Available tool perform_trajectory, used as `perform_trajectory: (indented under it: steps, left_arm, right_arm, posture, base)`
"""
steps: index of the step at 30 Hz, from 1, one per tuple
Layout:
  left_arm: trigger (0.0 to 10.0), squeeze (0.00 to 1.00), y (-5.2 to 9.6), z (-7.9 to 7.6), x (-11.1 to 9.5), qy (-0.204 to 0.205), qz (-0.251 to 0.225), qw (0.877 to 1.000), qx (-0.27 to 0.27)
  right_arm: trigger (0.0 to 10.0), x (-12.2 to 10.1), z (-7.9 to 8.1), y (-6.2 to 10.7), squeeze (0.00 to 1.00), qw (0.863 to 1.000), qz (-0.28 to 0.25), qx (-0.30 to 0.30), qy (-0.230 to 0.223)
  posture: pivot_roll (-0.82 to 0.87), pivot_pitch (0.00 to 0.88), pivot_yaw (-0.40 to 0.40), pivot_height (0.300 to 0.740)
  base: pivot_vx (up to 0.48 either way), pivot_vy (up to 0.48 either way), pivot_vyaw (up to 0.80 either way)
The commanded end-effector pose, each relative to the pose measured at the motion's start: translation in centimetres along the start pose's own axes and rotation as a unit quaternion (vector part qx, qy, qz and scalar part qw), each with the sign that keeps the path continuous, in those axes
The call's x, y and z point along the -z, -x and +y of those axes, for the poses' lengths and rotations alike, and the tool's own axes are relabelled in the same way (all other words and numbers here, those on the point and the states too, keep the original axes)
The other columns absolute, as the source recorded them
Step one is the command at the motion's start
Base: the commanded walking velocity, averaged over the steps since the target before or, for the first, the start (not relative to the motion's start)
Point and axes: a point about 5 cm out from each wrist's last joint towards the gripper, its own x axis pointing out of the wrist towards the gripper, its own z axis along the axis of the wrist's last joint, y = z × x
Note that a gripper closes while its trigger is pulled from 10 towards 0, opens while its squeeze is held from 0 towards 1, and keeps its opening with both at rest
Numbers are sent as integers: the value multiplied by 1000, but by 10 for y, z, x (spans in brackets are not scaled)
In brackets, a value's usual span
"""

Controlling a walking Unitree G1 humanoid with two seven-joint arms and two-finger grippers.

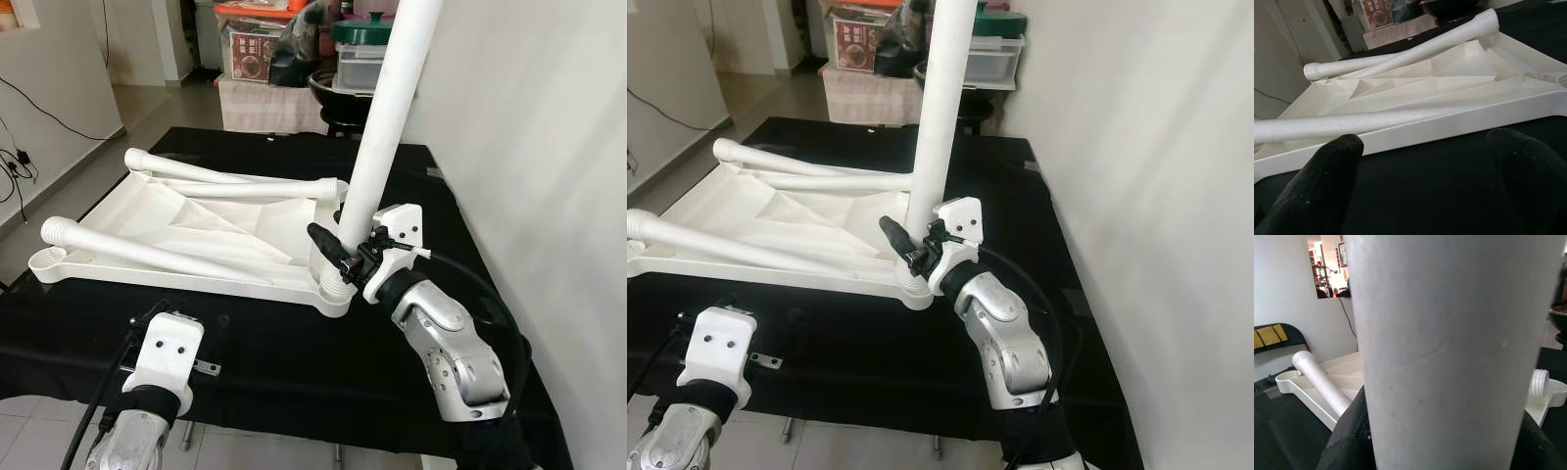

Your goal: Building children table

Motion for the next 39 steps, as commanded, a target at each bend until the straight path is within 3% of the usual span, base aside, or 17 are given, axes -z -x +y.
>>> perform_trajectory:
  steps: [1, 20, 27, 32, 39]
  left_arm:
    - [10000, 0, 1, 0, 5, 5, 9, 1000, -5]
    - [10000, 0, 7, -6, -1, 22, 15, 999, 19]
    - [10000, 0, 17, -12, -8, 27, 18, 998, 60]
    - [10000, 0, 20, -14, -11, 30, 19, 997, 75]
    - [10000, 0, 29, -18, -15, 40, 24, 993, 109]
  right_arm:
    - [10000, -1, -3, -2, 0, 1000, -1, 5, 16]
    - [10000, -19, -15, -32, 0, 999, -16, -24, 46]
    - [10000, -37, -24, -52, 0, 997, -43, -43, 41]
    - [10000, -39, -30, -55, 0, 997, -47, -57, 30]
    - [10000, -36, -40, -48, 0, 990, -42, -135, 27]
  posture:
    - [21, 104, -47, 740]
    - [36, 187, -59, 740]
    - [52, 268, -52, 740]
    - [58, 293, -46, 740]
    - [69, 332, -27, 740]
  base:
    - [0, 0, 0]
    - [0, 0, 0]
    - [0, 0, 638]
    - [0, 0, 0]
    - [0, 0, 0]
